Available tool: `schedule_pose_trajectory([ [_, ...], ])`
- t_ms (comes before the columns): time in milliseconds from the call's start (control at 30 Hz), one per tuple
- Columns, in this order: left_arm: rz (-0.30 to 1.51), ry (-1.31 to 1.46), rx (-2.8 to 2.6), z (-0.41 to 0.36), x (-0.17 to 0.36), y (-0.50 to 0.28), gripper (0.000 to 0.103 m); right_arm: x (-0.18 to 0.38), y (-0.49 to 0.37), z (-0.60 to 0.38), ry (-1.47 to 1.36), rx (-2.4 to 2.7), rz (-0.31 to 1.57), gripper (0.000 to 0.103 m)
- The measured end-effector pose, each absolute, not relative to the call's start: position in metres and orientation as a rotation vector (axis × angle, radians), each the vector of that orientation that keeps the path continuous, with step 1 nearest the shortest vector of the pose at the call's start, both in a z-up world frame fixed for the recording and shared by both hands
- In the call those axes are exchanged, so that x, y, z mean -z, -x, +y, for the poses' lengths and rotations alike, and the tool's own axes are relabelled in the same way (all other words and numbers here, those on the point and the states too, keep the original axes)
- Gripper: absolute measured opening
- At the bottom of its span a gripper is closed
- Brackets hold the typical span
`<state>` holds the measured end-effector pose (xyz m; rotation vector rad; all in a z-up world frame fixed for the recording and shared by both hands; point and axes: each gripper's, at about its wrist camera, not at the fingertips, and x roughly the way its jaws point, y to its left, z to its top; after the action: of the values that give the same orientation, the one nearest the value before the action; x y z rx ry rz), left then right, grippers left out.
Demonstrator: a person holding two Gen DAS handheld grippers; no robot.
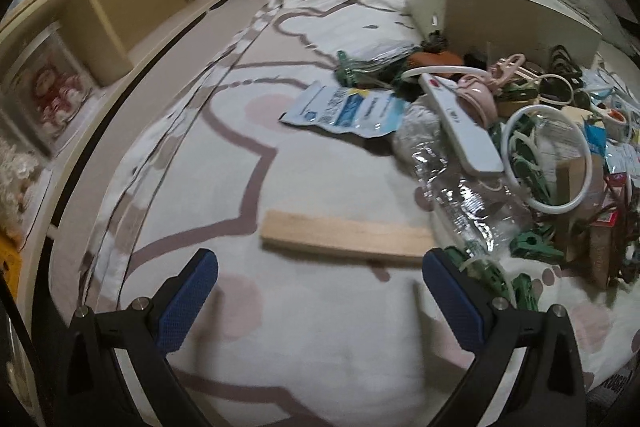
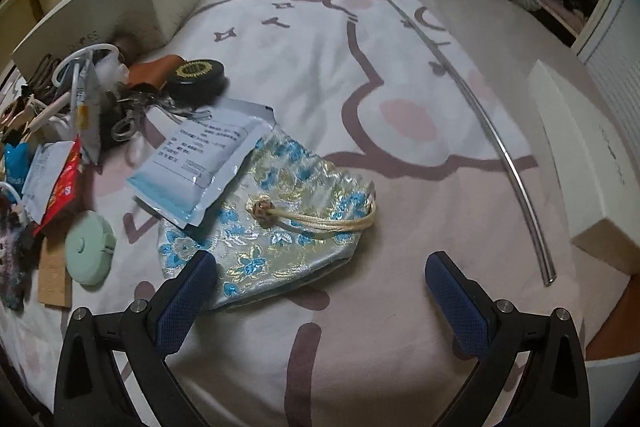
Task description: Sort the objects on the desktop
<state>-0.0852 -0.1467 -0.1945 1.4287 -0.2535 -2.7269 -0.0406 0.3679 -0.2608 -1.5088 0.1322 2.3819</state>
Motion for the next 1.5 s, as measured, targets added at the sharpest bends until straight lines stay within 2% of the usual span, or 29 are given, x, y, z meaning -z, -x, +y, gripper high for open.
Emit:
schedule_pose_trajectory([
  [233,-0.325,-1.434,2.777,-0.136,0.203,0.093,0.103,0.272,0.039,0.371,1.539,-2.376,0.202,0.103],
  [400,-0.356,-1.446,2.761,-0.136,0.212,0.102,0.103,0.276,0.041,0.368,1.552,-2.400,0.144,0.103],
  [767,-0.286,-1.499,2.762,-0.145,0.220,0.110,0.103,0.277,0.045,0.362,1.532,-2.440,0.061,0.103],
  [1433,-0.228,-1.467,2.766,-0.147,0.229,0.108,0.103,0.270,0.057,0.359,1.535,-2.397,0.076,0.103],
  [1500,-0.229,-1.462,2.766,-0.146,0.229,0.107,0.103,0.267,0.059,0.355,1.544,-2.379,0.058,0.100],
])
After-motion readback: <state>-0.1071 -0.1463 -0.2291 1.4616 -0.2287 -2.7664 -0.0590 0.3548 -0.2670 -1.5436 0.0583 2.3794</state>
